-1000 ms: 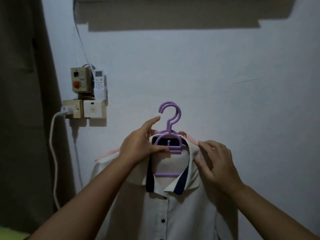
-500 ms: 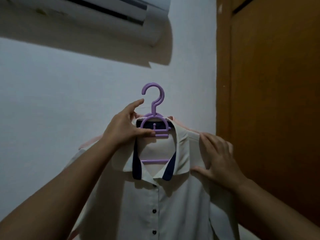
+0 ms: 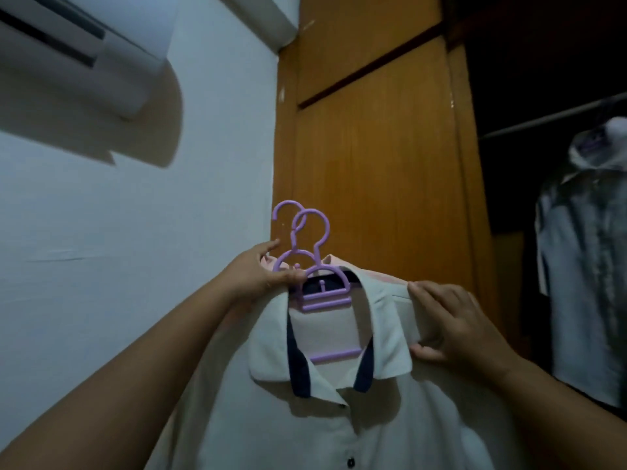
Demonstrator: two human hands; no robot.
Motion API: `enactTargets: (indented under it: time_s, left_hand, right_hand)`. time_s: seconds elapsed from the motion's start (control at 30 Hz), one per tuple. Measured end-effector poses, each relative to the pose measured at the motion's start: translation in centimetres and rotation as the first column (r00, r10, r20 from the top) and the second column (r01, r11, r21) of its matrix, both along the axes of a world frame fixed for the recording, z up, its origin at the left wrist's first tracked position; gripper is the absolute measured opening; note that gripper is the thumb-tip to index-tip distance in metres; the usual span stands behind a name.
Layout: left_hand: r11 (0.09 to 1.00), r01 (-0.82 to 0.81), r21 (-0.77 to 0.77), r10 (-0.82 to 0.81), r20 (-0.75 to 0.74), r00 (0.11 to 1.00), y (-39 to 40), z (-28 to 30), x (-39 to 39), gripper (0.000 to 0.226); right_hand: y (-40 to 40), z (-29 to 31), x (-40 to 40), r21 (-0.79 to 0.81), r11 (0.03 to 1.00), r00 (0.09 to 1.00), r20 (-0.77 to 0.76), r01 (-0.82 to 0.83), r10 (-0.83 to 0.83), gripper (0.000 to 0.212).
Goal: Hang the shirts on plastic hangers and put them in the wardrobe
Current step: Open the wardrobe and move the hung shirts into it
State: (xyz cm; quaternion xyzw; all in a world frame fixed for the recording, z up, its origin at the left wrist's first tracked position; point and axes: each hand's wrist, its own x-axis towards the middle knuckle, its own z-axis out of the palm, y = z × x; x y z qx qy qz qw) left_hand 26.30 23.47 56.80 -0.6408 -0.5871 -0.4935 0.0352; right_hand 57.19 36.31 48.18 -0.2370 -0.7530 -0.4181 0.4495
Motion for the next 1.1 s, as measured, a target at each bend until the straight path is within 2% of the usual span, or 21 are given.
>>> enactTargets:
  time_s: [0.1,0.2,0.4,0.6,0.7,0.83,1.1]
  left_hand:
    - [0.998,0.048,-0.028,-0.049,-0.018,0.999,2.9,1.4,1.2,0.123]
    - [0.999,0.033,-0.039,-0.036,-0.08,0.996,5.8,2.1,2.7,0.115]
    - [0.978,-0.111,0.178,0.133,-0.117,0.984,10.0,2.0,6.1,0.107]
    - [0.943,-0.072,0.326,0.156,-0.24,0.958,12.2,3.2,9.4,0.096]
    - [0.931,-0.026,0.365,0.143,-0.297,0.944,12.9,3.9,11.0,0.087]
    - [0.936,-0.054,0.348,0.154,-0.268,0.951,14.0,5.0,12.2,0.08]
    - [0.948,-0.088,0.306,0.179,-0.284,0.942,14.9,5.5,14.5,0.088]
  right_hand:
    - [0.8,0.1,5.6,-0.007,0.988,0.988,0.002,0.153,-0.153,0.085]
    - [0.5,0.4,10.2,-0.014,0.966,0.965,-0.035,0.26,-0.26,0.085]
    - [-1.3,1.7,17.6,-0.032,0.894,0.883,-0.146,0.447,-0.447,0.081]
    - [-4.7,2.8,21.5,-0.033,0.804,0.773,-0.258,0.593,-0.58,0.083]
    - [-6.3,3.3,22.8,-0.054,0.75,0.707,-0.296,0.659,-0.642,0.087]
    - [-8.5,4.0,24.0,-0.121,0.682,0.606,-0.368,0.721,-0.705,0.09]
    - [-12.0,5.9,24.0,-0.277,0.544,0.346,-0.53,0.792,-0.774,0.089]
